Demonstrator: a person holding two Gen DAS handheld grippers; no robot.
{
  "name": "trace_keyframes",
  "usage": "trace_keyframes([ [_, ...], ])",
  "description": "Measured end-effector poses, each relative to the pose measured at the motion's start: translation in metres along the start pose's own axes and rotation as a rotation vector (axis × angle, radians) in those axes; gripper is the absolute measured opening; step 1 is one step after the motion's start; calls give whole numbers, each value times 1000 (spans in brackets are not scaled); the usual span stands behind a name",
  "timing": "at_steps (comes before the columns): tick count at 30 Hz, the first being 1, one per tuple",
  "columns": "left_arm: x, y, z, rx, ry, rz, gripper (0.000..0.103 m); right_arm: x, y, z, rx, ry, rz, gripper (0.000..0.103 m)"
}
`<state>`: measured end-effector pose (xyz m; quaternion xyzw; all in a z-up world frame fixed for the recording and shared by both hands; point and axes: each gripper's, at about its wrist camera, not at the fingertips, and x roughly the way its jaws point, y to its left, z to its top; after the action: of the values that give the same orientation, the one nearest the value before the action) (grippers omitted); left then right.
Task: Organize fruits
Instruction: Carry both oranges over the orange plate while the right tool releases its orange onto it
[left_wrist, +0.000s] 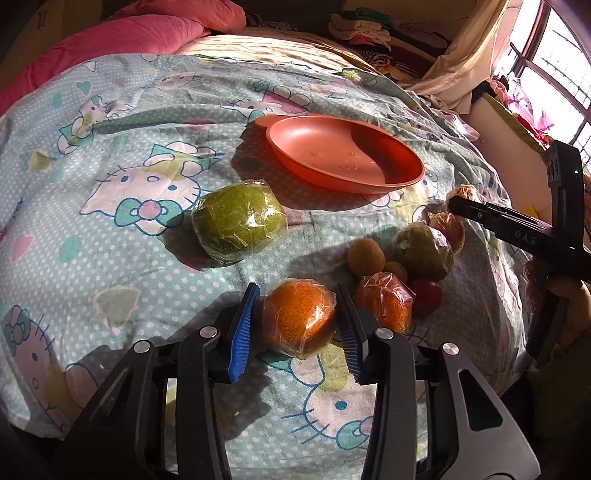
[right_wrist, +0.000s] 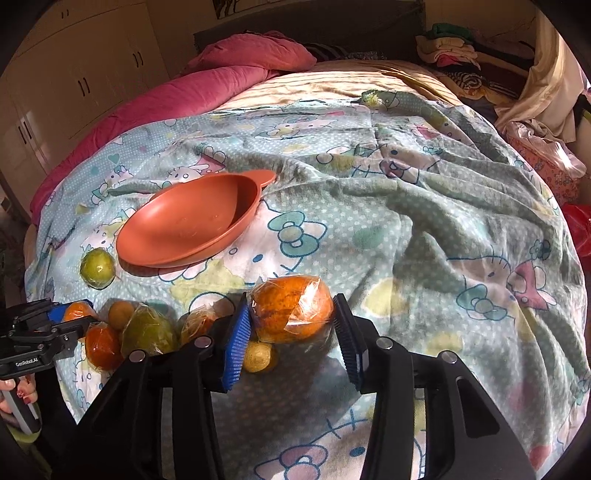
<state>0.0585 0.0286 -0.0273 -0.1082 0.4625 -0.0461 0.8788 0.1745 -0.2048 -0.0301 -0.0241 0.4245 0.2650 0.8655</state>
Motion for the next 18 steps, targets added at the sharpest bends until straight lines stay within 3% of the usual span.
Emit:
trace_keyframes([
  [9, -18, -7, 26, 16, -51, -36, 33, -14, 5, 12, -23, -49, 29, 42],
  [18, -7, -1, 71, -4, -61, -60, 33, -17, 14, 28, -65, -80, 59, 42],
])
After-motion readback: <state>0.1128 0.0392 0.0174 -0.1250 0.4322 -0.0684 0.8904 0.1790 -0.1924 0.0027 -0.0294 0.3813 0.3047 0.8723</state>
